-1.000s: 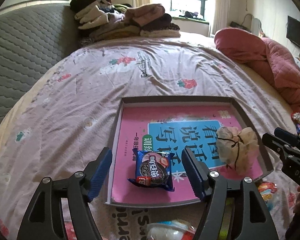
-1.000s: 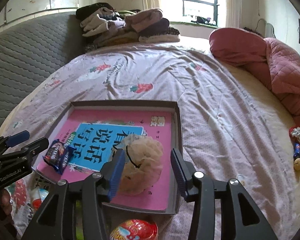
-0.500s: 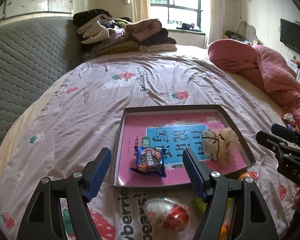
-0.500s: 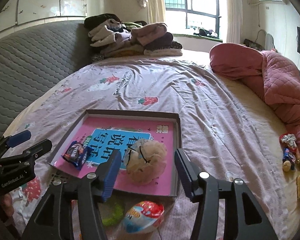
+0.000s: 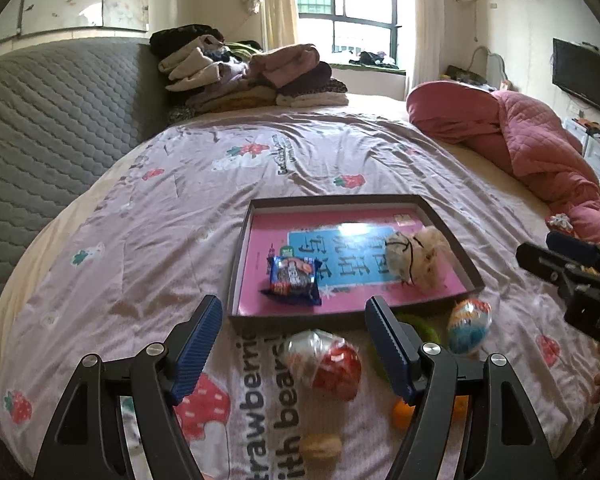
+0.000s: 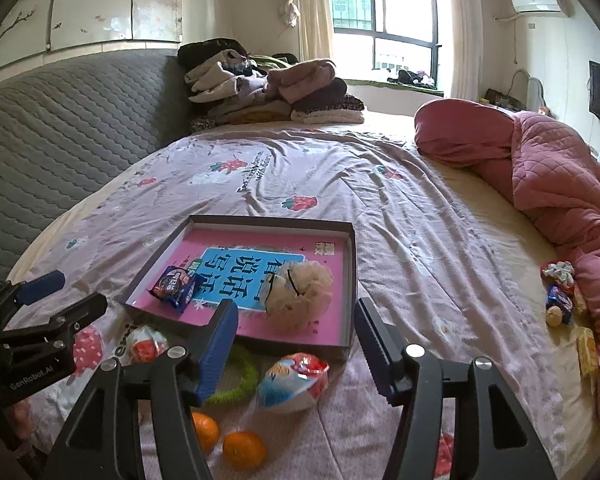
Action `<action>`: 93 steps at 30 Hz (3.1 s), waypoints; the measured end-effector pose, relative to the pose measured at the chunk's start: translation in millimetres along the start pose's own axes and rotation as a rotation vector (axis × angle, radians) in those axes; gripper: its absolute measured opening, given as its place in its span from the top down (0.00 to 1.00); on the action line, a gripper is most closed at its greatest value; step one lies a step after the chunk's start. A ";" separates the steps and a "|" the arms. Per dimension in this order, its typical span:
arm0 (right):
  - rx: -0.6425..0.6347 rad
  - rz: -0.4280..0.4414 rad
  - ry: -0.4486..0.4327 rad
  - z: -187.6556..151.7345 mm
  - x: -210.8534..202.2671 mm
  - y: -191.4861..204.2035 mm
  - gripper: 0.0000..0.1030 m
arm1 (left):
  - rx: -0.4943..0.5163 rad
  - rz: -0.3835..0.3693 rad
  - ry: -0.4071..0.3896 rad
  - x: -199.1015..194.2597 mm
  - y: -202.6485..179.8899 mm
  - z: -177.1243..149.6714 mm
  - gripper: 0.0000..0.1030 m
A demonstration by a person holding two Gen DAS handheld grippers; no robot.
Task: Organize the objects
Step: 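Withdraw both tools from the tray toward the walnut and oranges, then grasp the walnut with the left tool while the right tool grasps an orange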
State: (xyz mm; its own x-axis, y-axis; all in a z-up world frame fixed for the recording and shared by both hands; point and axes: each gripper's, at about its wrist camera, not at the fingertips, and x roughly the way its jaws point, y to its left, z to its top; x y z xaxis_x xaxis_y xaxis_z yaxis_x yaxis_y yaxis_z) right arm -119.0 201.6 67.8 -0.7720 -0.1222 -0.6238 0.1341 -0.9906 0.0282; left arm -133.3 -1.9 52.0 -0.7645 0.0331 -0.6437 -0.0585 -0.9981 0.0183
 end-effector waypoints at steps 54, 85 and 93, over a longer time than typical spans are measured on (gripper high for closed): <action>-0.096 0.019 0.124 -115.9 -19.2 23.5 0.39 | 0.058 -0.005 0.136 -14.7 -4.8 -103.9 0.27; -0.116 0.018 0.193 -134.0 32.7 31.5 0.36 | 0.028 -0.049 0.201 28.8 -6.0 -120.9 0.27; -0.124 0.013 0.193 -133.1 44.6 33.1 0.36 | 0.025 -0.051 0.206 41.0 -7.9 -120.0 0.27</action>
State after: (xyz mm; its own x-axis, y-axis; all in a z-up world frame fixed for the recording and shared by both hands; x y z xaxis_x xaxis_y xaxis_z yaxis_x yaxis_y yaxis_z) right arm -66.4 171.6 -63.0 -0.6382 -0.1091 -0.7621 0.2280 -0.9723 -0.0517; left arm -87.2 1.1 -66.3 -0.6131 0.0694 -0.7870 -0.1111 -0.9938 -0.0011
